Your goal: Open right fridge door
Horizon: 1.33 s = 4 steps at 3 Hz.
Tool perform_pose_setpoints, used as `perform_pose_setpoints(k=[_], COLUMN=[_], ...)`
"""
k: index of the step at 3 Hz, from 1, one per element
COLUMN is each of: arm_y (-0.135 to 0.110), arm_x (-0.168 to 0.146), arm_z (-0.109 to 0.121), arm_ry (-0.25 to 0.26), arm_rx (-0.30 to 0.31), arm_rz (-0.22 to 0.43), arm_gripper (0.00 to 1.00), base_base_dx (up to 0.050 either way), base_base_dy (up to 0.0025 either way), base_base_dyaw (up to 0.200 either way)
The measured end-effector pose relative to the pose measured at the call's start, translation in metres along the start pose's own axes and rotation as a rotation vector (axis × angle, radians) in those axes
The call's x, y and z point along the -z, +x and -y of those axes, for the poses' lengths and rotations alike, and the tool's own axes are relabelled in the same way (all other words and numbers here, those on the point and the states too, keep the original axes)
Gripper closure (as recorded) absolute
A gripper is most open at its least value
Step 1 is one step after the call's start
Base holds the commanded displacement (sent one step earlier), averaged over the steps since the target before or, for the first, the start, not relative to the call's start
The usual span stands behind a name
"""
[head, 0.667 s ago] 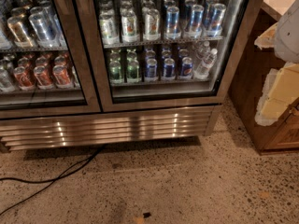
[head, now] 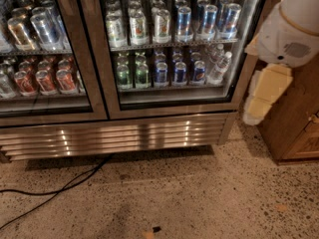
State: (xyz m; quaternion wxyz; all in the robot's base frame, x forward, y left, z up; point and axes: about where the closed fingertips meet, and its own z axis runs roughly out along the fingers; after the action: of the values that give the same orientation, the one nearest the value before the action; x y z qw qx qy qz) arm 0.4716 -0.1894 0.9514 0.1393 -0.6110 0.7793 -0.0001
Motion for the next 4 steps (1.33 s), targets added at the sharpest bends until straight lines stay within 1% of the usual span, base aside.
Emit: perform_pose_setpoints(k=[1,2,3,4], arm_y=[-0.046,-0.093,-0.123,-0.118], arm_x=[-0.042,-0.06,-0.053,-0.033], arm_z=[0.02,0.025,0.037,0.033], arm_ry=[-0.119,-0.235,-0.297,-0.319], arm_rx=[0.021,0.066,0.122,0.099], arm_rz=[0.111,0.302,0.621,0.75], arm_gripper=[0.0,0.0,0.0,0.0], base_base_dx=[0.0,0.0,0.0,0.0], base_base_dy=[0.0,0.0,0.0,0.0], base_base_dyaw=[0.0,0.0,0.0,0.0])
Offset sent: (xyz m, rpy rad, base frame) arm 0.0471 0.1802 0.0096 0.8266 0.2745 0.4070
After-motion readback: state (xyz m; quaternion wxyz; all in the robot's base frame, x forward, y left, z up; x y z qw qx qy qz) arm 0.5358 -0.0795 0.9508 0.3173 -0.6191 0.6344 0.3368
